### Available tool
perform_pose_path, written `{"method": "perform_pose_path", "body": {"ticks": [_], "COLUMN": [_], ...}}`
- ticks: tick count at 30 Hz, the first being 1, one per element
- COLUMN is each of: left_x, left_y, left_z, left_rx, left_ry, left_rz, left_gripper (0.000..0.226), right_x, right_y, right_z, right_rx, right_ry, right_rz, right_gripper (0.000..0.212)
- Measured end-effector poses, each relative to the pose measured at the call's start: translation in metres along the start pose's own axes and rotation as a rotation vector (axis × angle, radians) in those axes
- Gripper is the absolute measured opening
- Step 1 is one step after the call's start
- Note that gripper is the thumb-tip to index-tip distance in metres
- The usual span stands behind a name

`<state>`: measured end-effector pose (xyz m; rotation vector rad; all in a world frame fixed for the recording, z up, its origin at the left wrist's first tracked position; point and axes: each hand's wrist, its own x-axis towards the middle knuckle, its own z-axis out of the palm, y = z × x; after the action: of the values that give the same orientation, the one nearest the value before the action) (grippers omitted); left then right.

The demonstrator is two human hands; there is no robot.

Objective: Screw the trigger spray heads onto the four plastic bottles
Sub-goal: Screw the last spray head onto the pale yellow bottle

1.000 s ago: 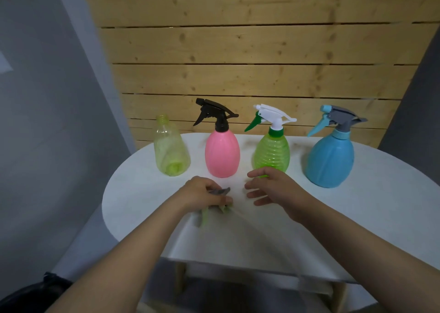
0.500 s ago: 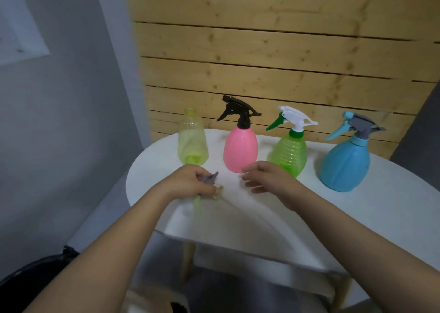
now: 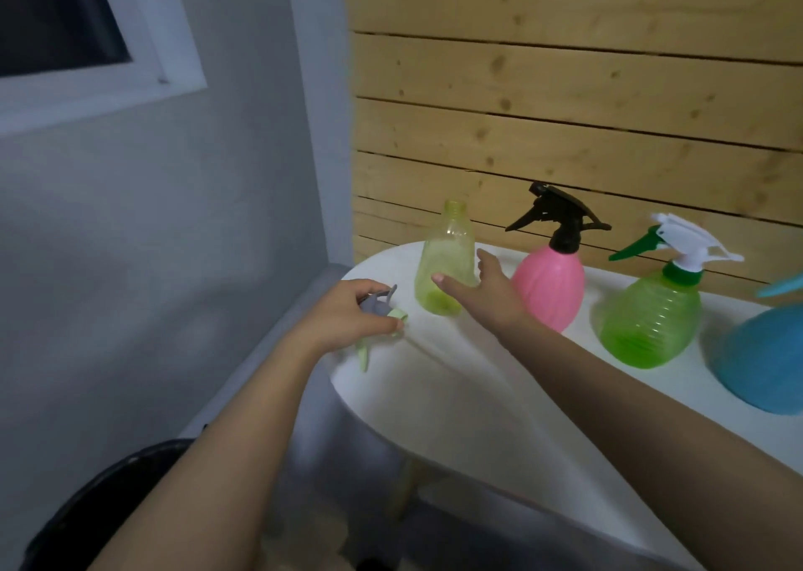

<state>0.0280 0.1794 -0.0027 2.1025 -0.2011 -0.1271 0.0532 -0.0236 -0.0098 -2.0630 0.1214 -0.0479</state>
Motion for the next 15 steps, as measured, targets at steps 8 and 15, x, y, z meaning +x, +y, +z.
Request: {"method": "perform_pose_path", "body": {"ticks": [8,15], "left_x": [0.005,0.0], "left_y": [-0.006,0.003], "left_z": [0.001,0.008], "left_rx": [-0.017,0.083], "left_ry": [-0.01,-0.133], "left_rz": [-0.025,-0.037], "left_gripper": [0.04,0.038], "right_x": [0.024,-0.025], "right_y": [0.003,-0.004], "right_z": [0.02,-0.019], "right_rx": [0.12,0.233], "right_ry": [0.095,-0.017], "right_rz": [-0.035,-0.117], "right_gripper": [0.084,0.072]}}
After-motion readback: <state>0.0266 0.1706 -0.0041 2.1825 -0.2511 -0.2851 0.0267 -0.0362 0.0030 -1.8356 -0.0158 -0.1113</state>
